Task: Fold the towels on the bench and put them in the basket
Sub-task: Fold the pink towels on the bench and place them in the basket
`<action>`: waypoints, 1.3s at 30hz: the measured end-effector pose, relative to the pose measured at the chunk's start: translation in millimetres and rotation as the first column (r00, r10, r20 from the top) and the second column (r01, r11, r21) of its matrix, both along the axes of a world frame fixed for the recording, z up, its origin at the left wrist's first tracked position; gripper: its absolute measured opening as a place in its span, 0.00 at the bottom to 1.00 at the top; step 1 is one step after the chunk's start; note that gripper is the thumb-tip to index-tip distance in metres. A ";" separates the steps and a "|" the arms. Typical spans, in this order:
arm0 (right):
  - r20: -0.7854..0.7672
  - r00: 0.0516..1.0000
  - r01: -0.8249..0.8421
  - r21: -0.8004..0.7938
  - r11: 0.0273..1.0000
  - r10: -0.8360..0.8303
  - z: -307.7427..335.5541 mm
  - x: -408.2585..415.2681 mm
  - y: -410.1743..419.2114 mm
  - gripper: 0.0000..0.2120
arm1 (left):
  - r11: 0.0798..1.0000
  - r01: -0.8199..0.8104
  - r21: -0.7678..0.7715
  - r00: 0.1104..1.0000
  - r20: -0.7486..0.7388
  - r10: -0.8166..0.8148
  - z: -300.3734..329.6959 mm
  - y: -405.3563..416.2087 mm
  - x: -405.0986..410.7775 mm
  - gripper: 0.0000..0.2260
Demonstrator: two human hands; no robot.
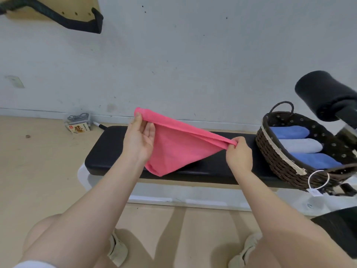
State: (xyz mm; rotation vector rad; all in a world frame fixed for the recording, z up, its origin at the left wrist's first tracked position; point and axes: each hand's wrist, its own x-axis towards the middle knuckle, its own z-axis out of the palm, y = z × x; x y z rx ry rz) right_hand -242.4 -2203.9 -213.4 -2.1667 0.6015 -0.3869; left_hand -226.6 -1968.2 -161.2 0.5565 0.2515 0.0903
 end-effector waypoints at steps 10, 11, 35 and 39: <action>0.280 0.939 -0.161 0.871 0.464 -0.200 102.7 29.3 -4.6 0.12 | 0.818 -0.197 0.540 0.978 0.053 0.200 25.2 -4.3 19.4 0.04; 0.291 0.936 -0.171 0.867 0.468 -0.197 107.6 33.4 -6.8 0.10 | 0.811 -0.191 0.553 0.979 0.053 0.194 28.6 -3.4 24.3 0.04; -0.219 0.937 -0.152 0.443 0.884 0.271 27.5 83.1 -47.6 0.15 | 0.629 0.169 0.759 0.955 -0.285 0.088 -35.8 6.1 89.4 0.09; -0.324 0.842 -0.257 0.461 0.849 0.431 -6.2 53.4 -52.0 0.10 | 0.460 0.415 0.785 0.889 -0.456 -0.025 -62.5 20.3 66.4 0.09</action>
